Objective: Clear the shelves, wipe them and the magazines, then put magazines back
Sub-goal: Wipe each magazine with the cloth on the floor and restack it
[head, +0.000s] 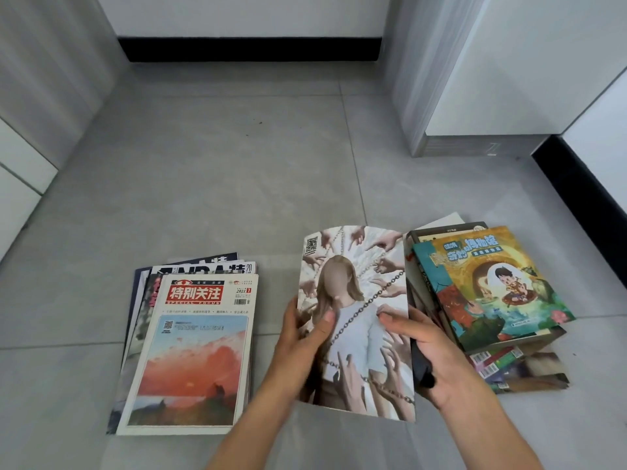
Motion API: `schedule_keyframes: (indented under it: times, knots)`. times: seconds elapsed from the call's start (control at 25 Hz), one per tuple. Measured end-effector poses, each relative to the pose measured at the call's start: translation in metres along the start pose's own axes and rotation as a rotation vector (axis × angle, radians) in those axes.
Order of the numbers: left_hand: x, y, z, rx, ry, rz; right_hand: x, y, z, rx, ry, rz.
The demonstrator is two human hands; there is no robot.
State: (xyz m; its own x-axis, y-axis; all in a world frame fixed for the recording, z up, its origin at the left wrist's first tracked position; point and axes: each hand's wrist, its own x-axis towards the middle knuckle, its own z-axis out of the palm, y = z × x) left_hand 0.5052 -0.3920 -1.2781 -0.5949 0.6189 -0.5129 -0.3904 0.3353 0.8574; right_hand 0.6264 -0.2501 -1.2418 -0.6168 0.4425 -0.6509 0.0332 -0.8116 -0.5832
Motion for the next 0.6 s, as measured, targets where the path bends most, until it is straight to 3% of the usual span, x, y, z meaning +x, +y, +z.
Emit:
schedule_keyframes:
  times: [0.08,0.2,0.32,0.44,0.6]
  knots:
    - [0.009,-0.011,-0.011,-0.257,-0.081,-0.185,-0.001,-0.003,0.0,-0.077,0.046,-0.034]
    - [0.015,-0.022,-0.015,-0.337,0.12,-0.168,0.011,0.004,-0.016,-0.111,0.248,-0.168]
    - [0.021,-0.028,-0.011,-0.317,0.205,-0.135,0.008,0.008,-0.034,-0.011,0.542,-0.393]
    - [0.025,-0.039,-0.008,-0.227,0.202,-0.126,0.005,0.004,-0.037,0.044,0.437,-0.392]
    - [0.032,-0.057,-0.01,-0.05,0.23,-0.179,0.021,0.012,-0.031,0.11,0.147,-0.116]
